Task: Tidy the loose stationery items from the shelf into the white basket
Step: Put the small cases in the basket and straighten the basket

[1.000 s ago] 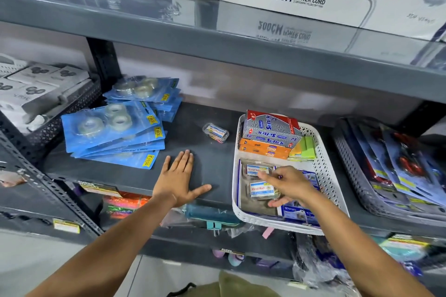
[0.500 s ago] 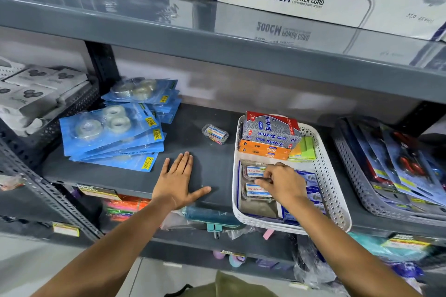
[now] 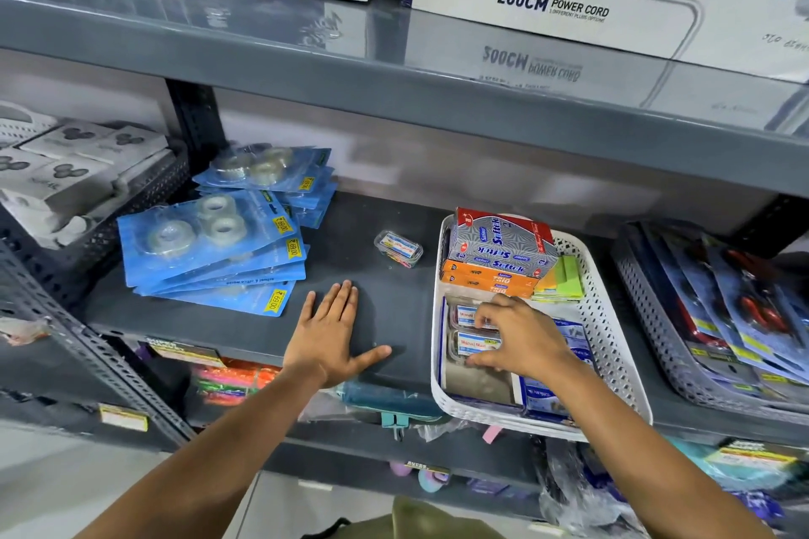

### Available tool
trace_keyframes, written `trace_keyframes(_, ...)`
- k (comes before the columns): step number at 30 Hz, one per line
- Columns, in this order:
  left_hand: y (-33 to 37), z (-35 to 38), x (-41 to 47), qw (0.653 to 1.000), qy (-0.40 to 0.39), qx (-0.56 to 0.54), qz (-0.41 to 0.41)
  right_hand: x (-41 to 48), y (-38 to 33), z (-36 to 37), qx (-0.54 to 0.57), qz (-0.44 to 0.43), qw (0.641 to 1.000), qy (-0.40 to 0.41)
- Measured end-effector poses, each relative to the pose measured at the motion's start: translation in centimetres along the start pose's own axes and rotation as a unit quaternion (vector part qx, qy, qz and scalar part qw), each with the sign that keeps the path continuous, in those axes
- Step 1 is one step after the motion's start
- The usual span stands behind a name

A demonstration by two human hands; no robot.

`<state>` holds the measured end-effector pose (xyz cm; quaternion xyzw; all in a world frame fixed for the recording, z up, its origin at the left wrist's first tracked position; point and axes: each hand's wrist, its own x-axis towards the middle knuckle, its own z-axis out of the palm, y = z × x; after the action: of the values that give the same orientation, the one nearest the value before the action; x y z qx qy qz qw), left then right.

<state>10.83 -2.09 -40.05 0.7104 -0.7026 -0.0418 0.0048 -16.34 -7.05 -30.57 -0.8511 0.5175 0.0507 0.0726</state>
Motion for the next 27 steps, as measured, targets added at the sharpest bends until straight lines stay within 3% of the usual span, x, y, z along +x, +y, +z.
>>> trace_keyframes(4,-0.1,0.2,0.0,1.0,0.004,-0.014,0.003,1.7,-0.1,-1.5,0.067,-0.013,0.998,0.017)
trace_keyframes(10,-0.1,-0.1,0.0,1.0,0.013,-0.02,0.002,7.2,-4.0,-2.8,0.124,-0.057,0.983,0.12)
trace_keyframes(15,0.0,-0.2,0.0,1.0,0.01,-0.022,0.008,11.8,-8.6,-2.1,0.02,-0.118,0.991,0.068)
trace_keyframes(18,-0.2,-0.2,0.0,0.999,0.012,-0.029,0.008,14.4,-9.7,-1.3,-0.019,-0.082,0.996,0.028)
trace_keyframes(22,-0.2,-0.2,0.1,0.999,0.01,-0.029,0.013,16.1,-9.4,0.5,0.014,-0.021,0.999,-0.03)
trace_keyframes(27,-0.2,-0.5,0.1,0.999,0.009,-0.033,0.018,16.5,-9.8,0.6,-0.011,-0.04,0.999,0.006)
